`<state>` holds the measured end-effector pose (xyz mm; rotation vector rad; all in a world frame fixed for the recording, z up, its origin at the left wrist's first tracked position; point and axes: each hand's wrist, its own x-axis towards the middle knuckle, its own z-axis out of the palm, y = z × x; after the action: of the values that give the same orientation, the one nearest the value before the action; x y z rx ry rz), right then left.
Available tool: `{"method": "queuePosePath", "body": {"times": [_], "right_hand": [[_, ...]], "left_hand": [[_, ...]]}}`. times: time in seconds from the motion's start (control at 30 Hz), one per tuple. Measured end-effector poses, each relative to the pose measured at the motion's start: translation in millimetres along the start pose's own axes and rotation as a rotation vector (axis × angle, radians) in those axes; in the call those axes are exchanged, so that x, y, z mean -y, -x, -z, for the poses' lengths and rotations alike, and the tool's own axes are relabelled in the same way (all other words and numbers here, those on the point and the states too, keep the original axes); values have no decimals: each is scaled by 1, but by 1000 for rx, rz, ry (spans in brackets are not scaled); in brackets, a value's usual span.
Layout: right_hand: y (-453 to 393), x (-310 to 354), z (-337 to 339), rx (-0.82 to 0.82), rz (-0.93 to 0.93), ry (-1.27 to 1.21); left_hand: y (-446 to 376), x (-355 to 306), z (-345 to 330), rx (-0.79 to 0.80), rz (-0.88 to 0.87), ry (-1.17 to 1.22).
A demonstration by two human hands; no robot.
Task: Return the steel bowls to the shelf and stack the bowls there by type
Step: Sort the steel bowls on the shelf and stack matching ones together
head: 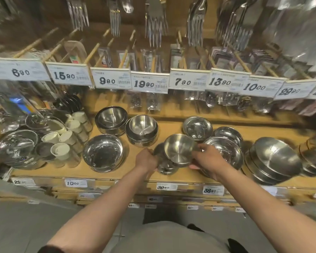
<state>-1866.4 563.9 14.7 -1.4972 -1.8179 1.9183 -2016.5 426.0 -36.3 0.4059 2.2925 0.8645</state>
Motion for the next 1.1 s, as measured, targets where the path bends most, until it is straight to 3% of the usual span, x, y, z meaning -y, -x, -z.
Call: {"method": "queuePosePath", "body": {"times": [0.2,0.53,1.1], "right_hand": [[-14,5,-17,-11,25,51],[-27,-3,-27,-40,68,235],[-36,-6,-31,-80,155,340]], "left_hand": [[3,2,2,86,21,139],[7,-2,17,60,42,327],[-1,-9,24,41,-124,153]]}}
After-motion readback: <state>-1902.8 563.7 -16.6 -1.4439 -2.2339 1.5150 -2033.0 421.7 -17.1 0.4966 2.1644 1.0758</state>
